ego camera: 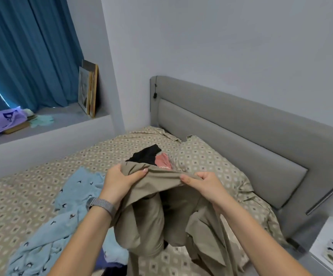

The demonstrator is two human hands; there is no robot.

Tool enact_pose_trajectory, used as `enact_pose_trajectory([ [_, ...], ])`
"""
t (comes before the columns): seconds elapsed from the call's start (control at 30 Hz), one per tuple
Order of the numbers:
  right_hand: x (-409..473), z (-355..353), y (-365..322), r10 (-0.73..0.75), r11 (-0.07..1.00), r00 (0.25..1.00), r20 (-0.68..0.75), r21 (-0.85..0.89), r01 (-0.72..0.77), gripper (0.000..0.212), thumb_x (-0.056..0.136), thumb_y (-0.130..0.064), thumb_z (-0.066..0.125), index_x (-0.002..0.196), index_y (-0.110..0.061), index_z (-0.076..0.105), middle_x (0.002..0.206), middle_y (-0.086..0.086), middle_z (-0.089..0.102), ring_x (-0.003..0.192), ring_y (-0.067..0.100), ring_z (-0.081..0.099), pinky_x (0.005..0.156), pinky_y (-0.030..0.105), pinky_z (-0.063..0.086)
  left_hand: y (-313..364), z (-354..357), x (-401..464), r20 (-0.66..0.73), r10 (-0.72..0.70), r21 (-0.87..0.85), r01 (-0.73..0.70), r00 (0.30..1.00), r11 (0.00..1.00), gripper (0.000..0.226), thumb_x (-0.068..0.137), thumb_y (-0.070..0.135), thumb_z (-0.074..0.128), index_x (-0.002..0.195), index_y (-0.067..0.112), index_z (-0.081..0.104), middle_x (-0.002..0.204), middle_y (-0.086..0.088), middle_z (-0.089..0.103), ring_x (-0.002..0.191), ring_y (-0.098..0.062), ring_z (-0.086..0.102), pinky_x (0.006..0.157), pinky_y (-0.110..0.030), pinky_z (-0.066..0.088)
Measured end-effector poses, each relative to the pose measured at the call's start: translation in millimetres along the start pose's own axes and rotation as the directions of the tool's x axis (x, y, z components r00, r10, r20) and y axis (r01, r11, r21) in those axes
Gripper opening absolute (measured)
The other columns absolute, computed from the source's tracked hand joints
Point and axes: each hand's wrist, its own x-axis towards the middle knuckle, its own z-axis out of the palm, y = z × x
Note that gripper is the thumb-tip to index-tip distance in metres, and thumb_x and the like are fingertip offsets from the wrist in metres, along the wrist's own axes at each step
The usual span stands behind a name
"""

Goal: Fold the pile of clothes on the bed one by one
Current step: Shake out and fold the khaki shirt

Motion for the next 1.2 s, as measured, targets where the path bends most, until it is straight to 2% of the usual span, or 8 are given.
enact_pose_trajectory([
  [0.4, 96, -25, 18, -0.006, 0.975, 0.992, 0.125, -0.220, 0.033, 0.047, 0.068, -0.033, 0.087, 0.054, -0.021, 0.044, 0.057, -0.007, 0.042, 0.055, 0.008, 0.040, 0.053, 0.026, 0.029, -23, 1, 71, -0.070, -0.029, 0.146, 0.039, 0.997, 0.988, 0.013, 0.082, 0.017, 0.075, 0.084, 0.010, 0.065, 0.081, 0.000, 0.067, 0.077, -0.007, 0.067, 0.055, -0.014, 0.046],
  [0.53, 128, -28, 25, 0.006, 0.980, 0.962, 0.274, -0.194, 0.049, 0.031, 0.075, -0.024, 0.083, 0.055, -0.022, 0.061, 0.051, -0.017, 0.056, 0.052, -0.003, 0.052, 0.053, 0.014, 0.039, -49, 14, 83, -0.081, -0.161, 0.481, 0.180, 0.984, 0.858, 0.062, 0.067, 0.054, 0.079, 0.104, 0.008, 0.061, 0.098, -0.001, 0.065, 0.101, -0.022, 0.061, 0.079, -0.030, 0.047],
  [0.63, 157, -21, 25, -0.007, 0.956, 0.912, 0.411, -0.265, 0.127, 0.021, 0.072, -0.032, 0.085, 0.067, -0.015, 0.073, 0.064, -0.011, 0.068, 0.065, -0.001, 0.059, 0.067, 0.022, 0.045, -62, 69, 77, 0.150, -0.082, 0.567, -0.018, 0.985, 0.824, 0.117, 0.052, 0.066, 0.080, 0.147, 0.016, 0.031, 0.142, 0.003, 0.039, 0.135, -0.014, 0.035, 0.113, -0.035, 0.030],
  [0.73, 181, -25, 28, -0.042, 0.902, 0.794, 0.606, -0.319, 0.290, 0.020, 0.069, -0.033, 0.087, 0.066, -0.022, 0.071, 0.062, -0.014, 0.065, 0.064, 0.000, 0.057, 0.065, 0.025, 0.044, -73, 138, 77, 0.287, -0.035, 0.675, -0.176, 0.957, 0.717, 0.065, 0.071, 0.057, 0.059, 0.124, 0.019, 0.059, 0.122, -0.001, 0.062, 0.116, -0.019, 0.054, 0.090, -0.029, 0.041],
  [0.83, 195, -57, 37, -0.092, 0.943, 0.766, 0.636, -0.192, 0.273, 0.023, 0.071, -0.020, 0.087, 0.082, -0.024, 0.067, 0.076, -0.011, 0.066, 0.068, -0.002, 0.058, 0.069, 0.018, 0.045, -78, 178, 88, 0.012, -0.044, 0.550, 0.030, 0.999, 0.835, 0.034, 0.080, 0.032, 0.048, 0.083, 0.004, 0.066, 0.082, -0.015, 0.068, 0.078, -0.026, 0.061, 0.065, -0.034, 0.039],
  [0.93, 210, -104, 66, -0.054, 0.960, 0.768, 0.638, -0.179, 0.216, 0.070, 0.061, -0.035, 0.090, 0.120, -0.032, 0.054, 0.116, -0.009, 0.057, 0.097, -0.005, 0.054, 0.087, 0.014, 0.042, -70, 200, 92, -0.183, -0.058, 0.351, 0.120, 0.981, 0.929, 0.030, 0.088, 0.023, 0.047, 0.089, 0.005, 0.071, 0.091, -0.011, 0.071, 0.082, -0.013, 0.059, 0.072, -0.025, 0.043],
  [1.07, 192, -132, 162, 0.343, 0.836, 0.619, 0.706, -0.530, 0.140, 0.131, 0.047, -0.064, 0.088, 0.151, -0.030, 0.016, 0.148, -0.014, 0.028, 0.138, 0.006, 0.027, 0.117, 0.034, 0.027, -35, 233, 83, -0.290, -0.013, 0.184, 0.069, 0.957, 0.980, 0.031, 0.096, 0.005, 0.044, 0.097, 0.019, 0.072, 0.096, 0.016, 0.069, 0.087, 0.015, 0.058, 0.077, -0.006, 0.041],
  [1.2, 183, -124, 205, 0.378, 0.889, 0.674, 0.634, -0.452, -0.074, 0.038, 0.091, -0.026, 0.066, 0.127, -0.020, 0.053, 0.110, -0.004, 0.064, 0.094, 0.003, 0.062, 0.077, 0.015, 0.053, -13, 226, 78, -0.334, 0.058, 0.252, 0.030, 0.941, 0.967, 0.025, 0.094, 0.012, 0.050, 0.087, 0.019, 0.073, 0.086, 0.010, 0.071, 0.082, 0.004, 0.061, 0.076, -0.015, 0.045],
])
